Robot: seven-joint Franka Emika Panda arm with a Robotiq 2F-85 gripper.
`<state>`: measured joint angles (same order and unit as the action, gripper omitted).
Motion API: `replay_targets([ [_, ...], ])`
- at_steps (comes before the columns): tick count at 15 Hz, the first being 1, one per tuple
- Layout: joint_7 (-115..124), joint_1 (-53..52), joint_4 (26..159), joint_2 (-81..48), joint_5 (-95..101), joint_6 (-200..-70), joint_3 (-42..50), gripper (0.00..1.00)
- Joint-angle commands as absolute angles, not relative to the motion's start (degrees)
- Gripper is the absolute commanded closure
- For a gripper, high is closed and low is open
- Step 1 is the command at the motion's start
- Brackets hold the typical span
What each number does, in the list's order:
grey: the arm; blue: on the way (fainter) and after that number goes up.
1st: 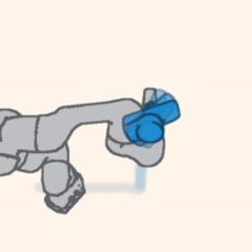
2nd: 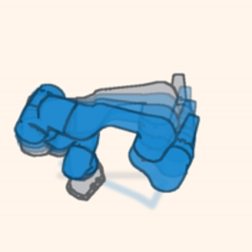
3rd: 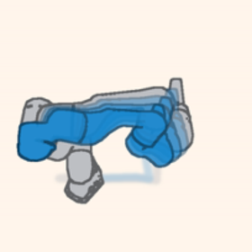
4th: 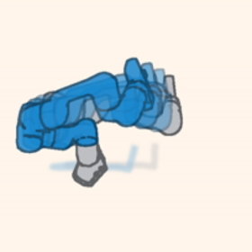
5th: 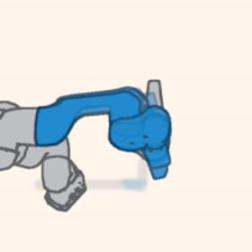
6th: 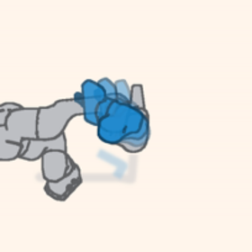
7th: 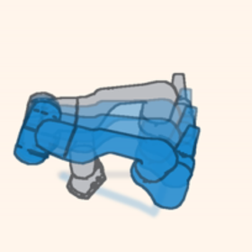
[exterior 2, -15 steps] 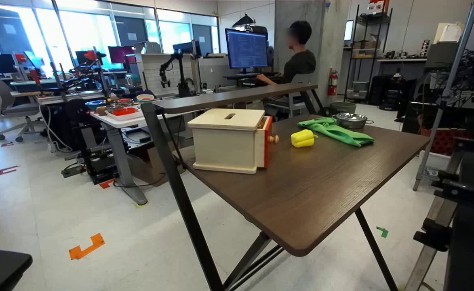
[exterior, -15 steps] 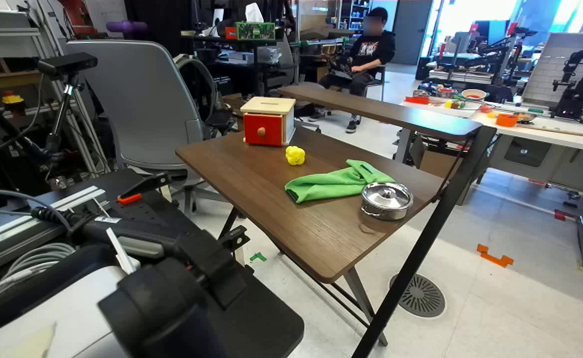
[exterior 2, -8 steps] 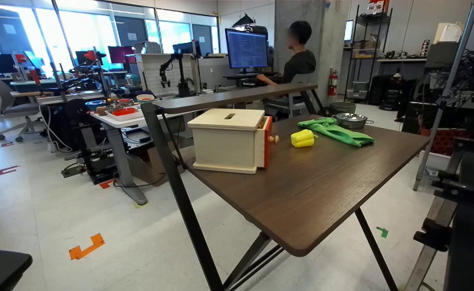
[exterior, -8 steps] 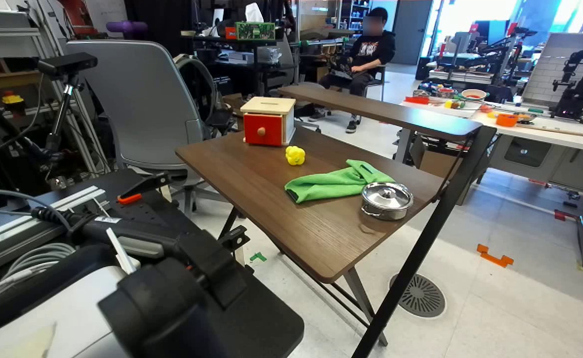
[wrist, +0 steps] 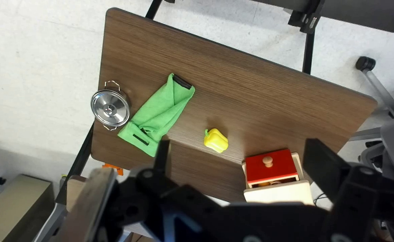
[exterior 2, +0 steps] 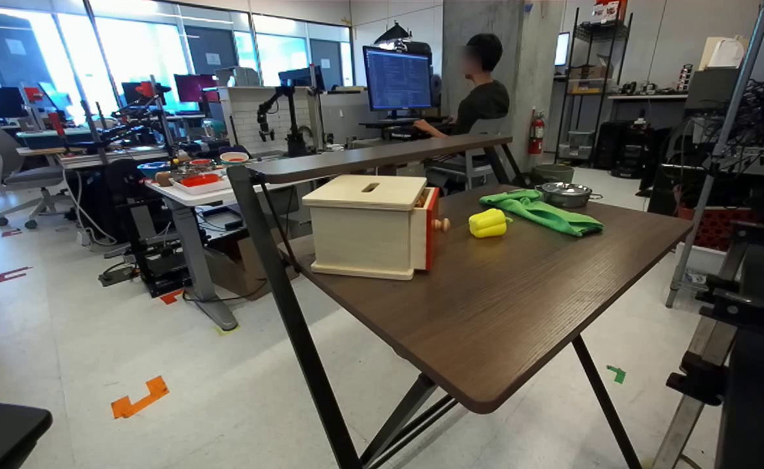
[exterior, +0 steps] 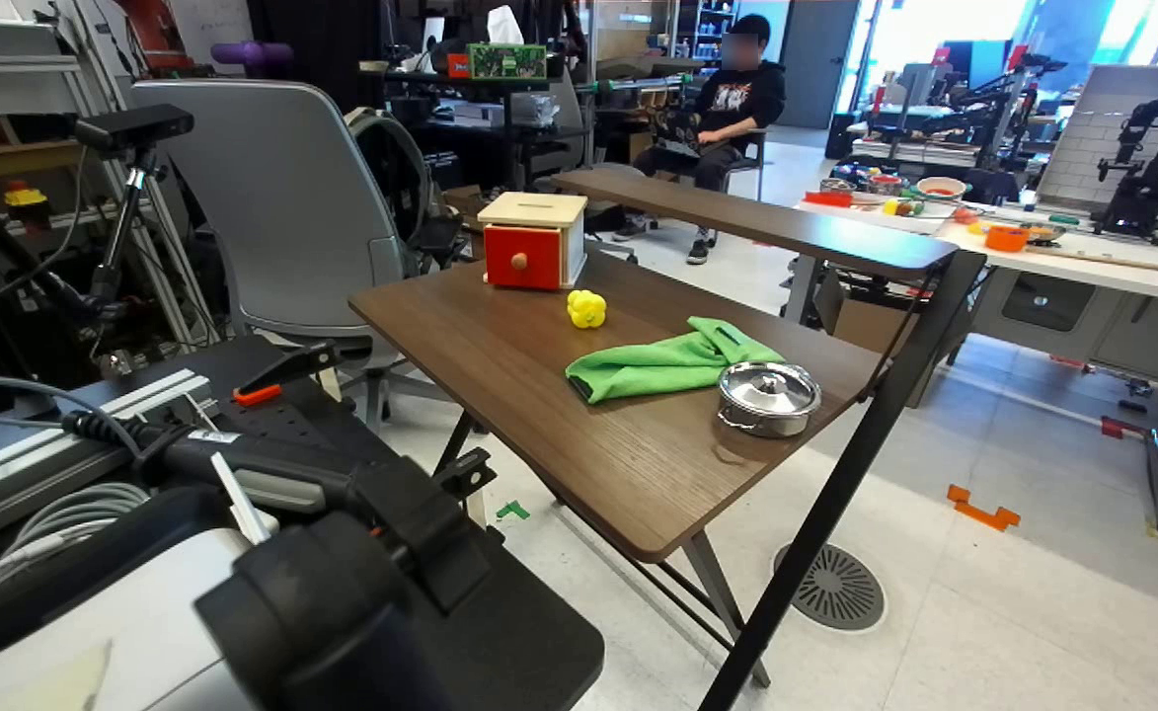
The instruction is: Fold the green towel
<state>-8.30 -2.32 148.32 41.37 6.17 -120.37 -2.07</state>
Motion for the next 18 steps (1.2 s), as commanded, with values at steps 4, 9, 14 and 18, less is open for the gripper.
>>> replay_targets([
  [4, -21.7, -5.2, 148.0, 33.5, 7.2, -130.1, 3.0, 0.00],
  [9, -35.9, -7.4, 147.2, 22.7, 3.6, -138.4, 10.0, 0.00],
  [14, -49.6, -7.1, 146.0, 11.2, -4.8, -141.4, 13.8, 0.00],
  [18, -55.8, -4.5, 143.8, 1.4, -8.0, -144.1, 11.7, 0.00],
])
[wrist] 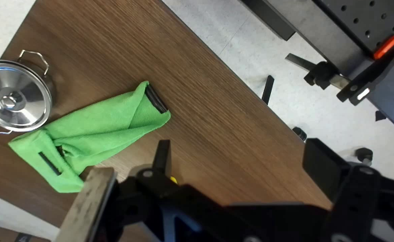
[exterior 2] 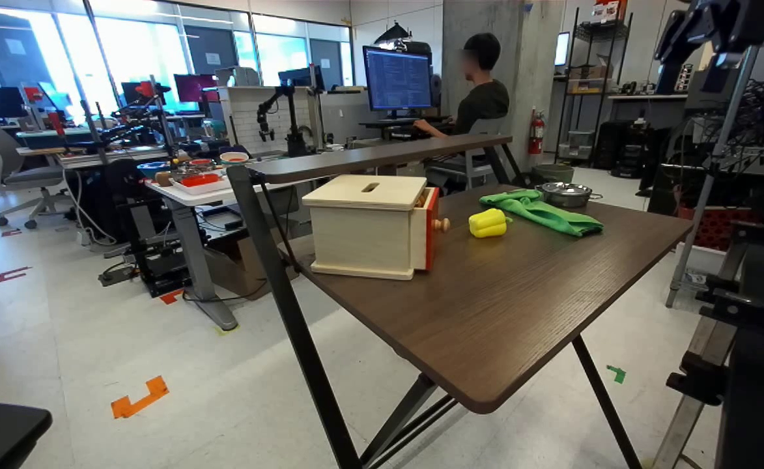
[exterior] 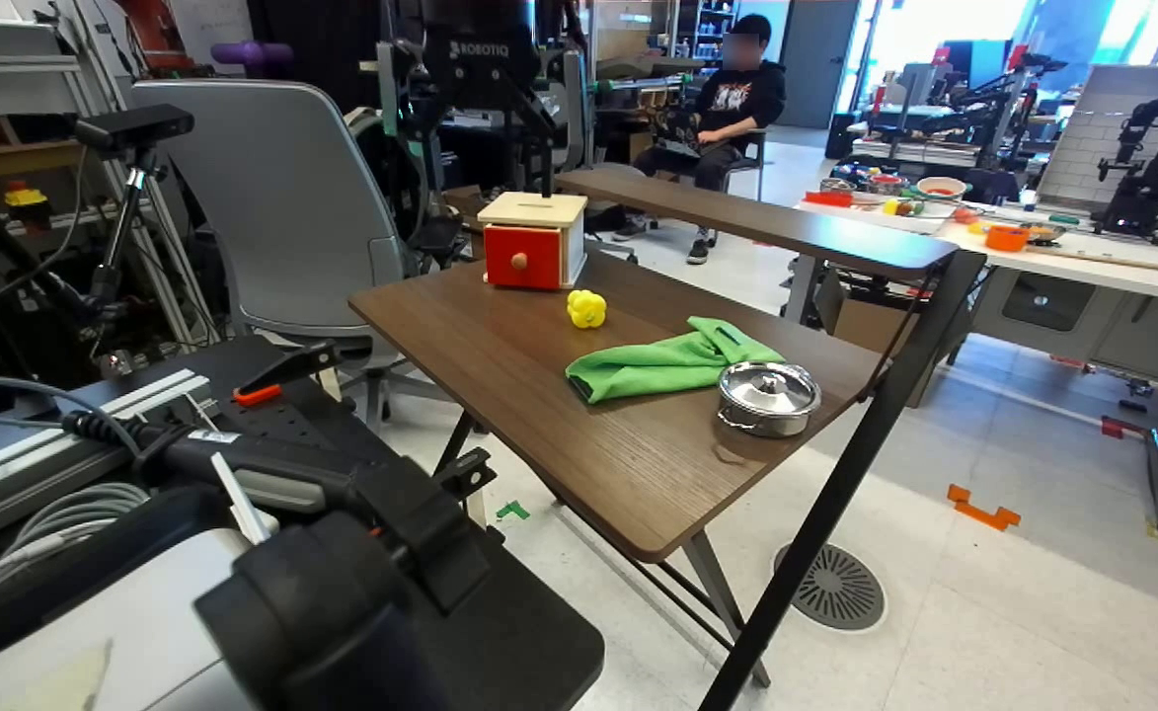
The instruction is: Fold the green towel
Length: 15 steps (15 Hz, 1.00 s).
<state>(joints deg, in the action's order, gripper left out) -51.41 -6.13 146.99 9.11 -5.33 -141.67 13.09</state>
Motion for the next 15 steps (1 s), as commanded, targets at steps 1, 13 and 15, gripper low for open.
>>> replay_targets([
  [1, -56.1, -3.8, 142.9, -1.1, -8.1, -144.8, 11.0, 0.00],
  [13, -44.3, 1.5, 130.0, -25.7, 8.5, -151.7, 5.4, 0.00],
  [15, -41.0, 1.1, 128.8, -27.9, 11.9, -153.2, 5.6, 0.00],
])
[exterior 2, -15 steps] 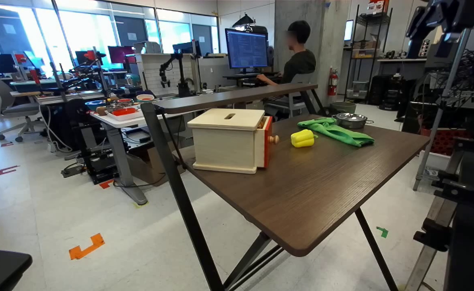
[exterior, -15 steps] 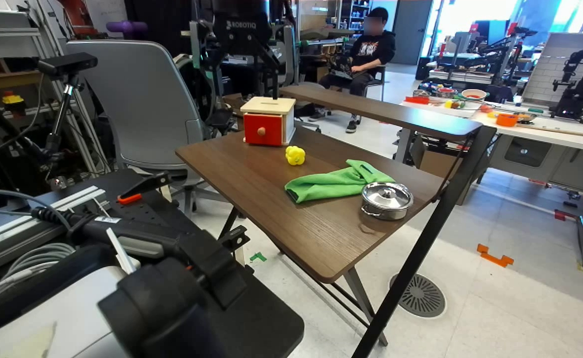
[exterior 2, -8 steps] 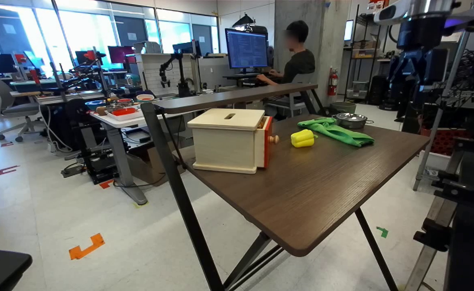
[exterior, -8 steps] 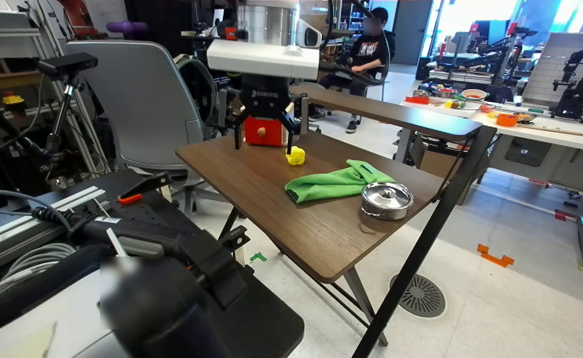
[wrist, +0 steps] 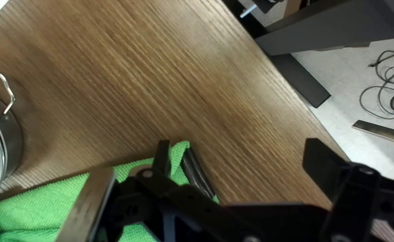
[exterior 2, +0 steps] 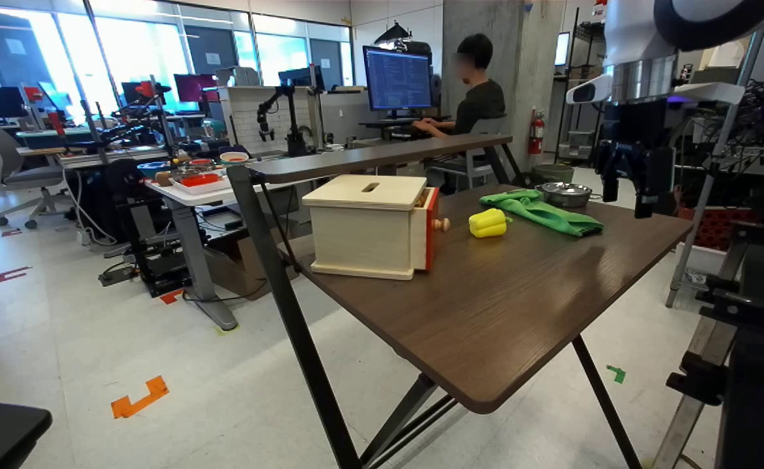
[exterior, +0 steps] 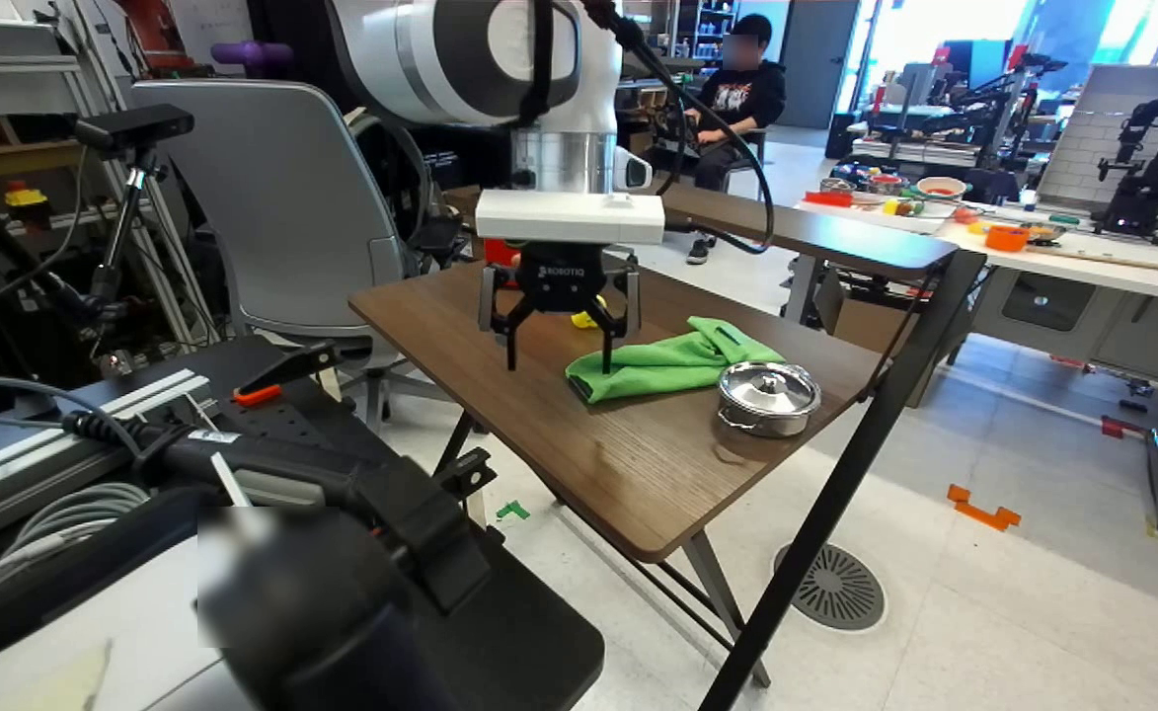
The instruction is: Fold the green towel
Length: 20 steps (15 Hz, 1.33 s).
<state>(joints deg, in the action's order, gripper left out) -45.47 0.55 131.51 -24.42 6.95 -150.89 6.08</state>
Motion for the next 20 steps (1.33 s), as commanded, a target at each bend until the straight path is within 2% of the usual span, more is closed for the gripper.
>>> replay_targets([
  [1, -39.7, 1.0, 128.2, -28.8, 13.4, -153.5, 5.6, 0.00],
  [20, -27.4, 2.1, 127.1, -30.9, 15.3, -158.6, -0.9, 0.00],
])
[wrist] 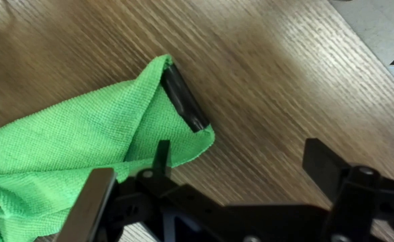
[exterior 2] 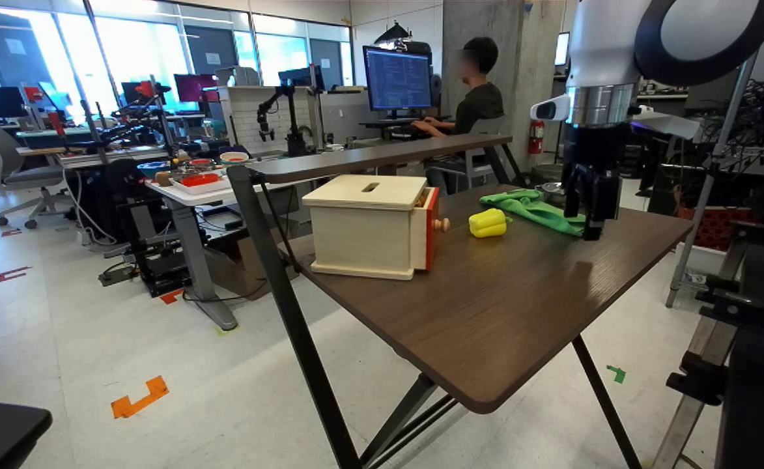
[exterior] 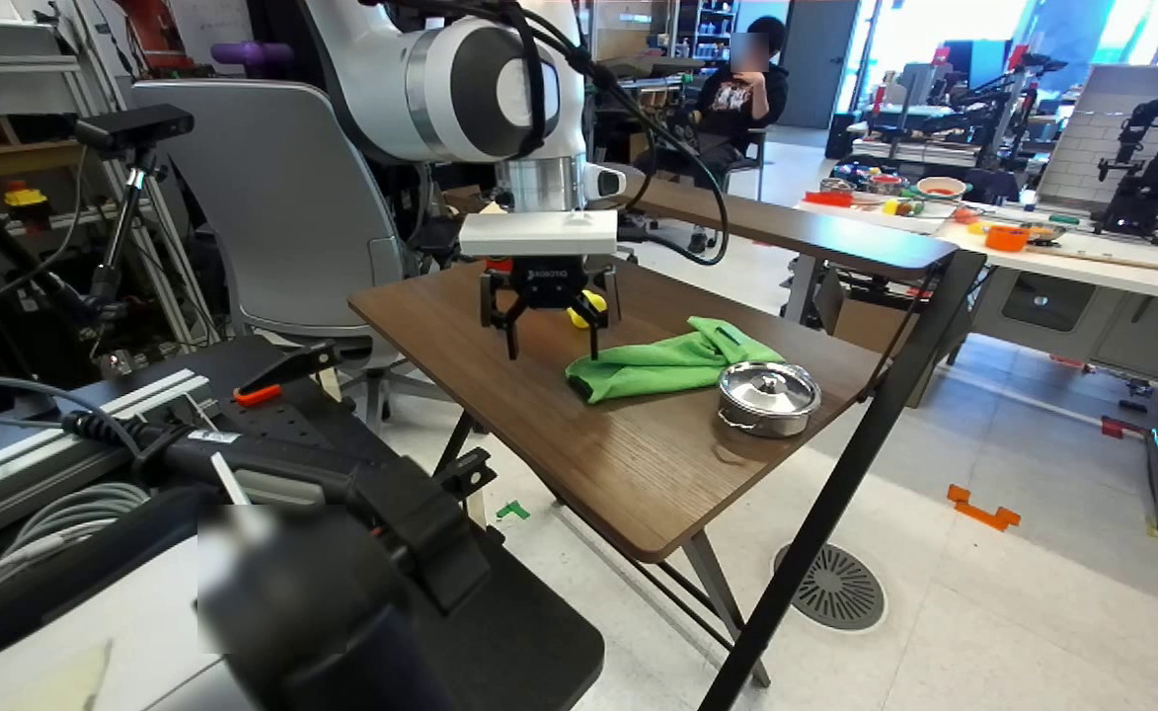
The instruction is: Fold the green towel
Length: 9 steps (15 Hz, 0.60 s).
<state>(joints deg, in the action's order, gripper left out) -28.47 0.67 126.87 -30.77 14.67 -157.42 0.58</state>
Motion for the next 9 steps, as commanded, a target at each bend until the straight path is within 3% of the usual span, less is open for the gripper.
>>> replay_targets([
  [1, -26.9, 1.9, 127.0, -31.1, 15.5, -158.7, -0.6, 0.00],
  [9, -27.5, 3.2, 128.0, -31.0, 15.8, -157.6, -0.4, 0.00],
])
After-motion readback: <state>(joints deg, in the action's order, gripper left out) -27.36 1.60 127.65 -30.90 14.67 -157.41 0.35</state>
